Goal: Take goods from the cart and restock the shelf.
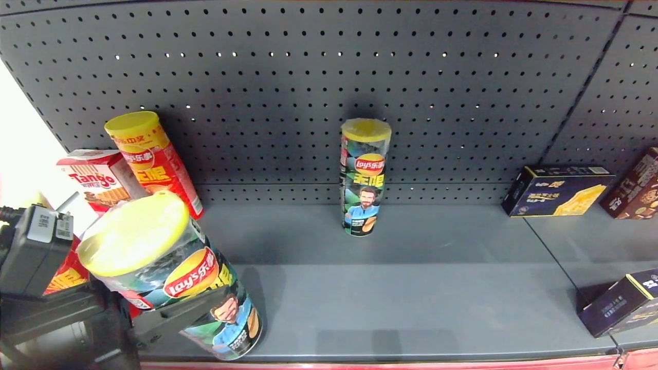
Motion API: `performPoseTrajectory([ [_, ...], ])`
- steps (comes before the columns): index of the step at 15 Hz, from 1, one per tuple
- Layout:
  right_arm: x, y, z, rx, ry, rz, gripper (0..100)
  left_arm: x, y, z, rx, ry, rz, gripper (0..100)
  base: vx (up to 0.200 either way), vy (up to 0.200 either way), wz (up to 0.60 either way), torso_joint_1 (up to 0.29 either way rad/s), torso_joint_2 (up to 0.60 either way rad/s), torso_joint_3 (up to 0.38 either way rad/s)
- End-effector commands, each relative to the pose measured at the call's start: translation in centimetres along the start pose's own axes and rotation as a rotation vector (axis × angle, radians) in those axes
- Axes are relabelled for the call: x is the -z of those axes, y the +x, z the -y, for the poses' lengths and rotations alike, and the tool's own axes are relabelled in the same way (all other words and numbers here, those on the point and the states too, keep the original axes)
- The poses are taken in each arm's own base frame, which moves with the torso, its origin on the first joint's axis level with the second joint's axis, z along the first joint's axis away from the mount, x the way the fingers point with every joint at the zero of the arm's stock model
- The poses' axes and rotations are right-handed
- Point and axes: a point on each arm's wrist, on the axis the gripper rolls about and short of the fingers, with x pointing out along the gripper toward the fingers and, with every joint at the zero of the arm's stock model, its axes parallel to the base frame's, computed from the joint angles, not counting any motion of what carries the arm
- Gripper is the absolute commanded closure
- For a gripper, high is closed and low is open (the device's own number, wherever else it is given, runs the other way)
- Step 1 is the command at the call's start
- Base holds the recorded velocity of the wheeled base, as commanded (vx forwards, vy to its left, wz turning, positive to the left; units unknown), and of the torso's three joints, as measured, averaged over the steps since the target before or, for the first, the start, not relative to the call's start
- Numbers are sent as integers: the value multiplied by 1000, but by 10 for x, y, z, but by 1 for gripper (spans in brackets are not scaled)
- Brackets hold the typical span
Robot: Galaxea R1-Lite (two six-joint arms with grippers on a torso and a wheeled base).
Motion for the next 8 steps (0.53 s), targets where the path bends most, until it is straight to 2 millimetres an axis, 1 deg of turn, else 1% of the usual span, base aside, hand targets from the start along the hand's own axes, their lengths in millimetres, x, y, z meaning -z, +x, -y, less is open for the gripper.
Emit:
performPoseTrajectory([
  [1, 0, 0, 0, 0, 0, 1, 0, -2, 0, 0, 1, 3, 6, 100, 0, 0, 0, 0, 0, 0],
  [4, 0, 0, 0, 0, -3, 1, 0, -4, 0, 0, -2, 5, 12, 100, 0, 0, 0, 0, 0, 0],
  [8, 0, 2, 0, -10, -5, -24, 0, -14, 1, -2, -9, 27, 45, 100, 0, 0, 0, 0, 0, 0],
])
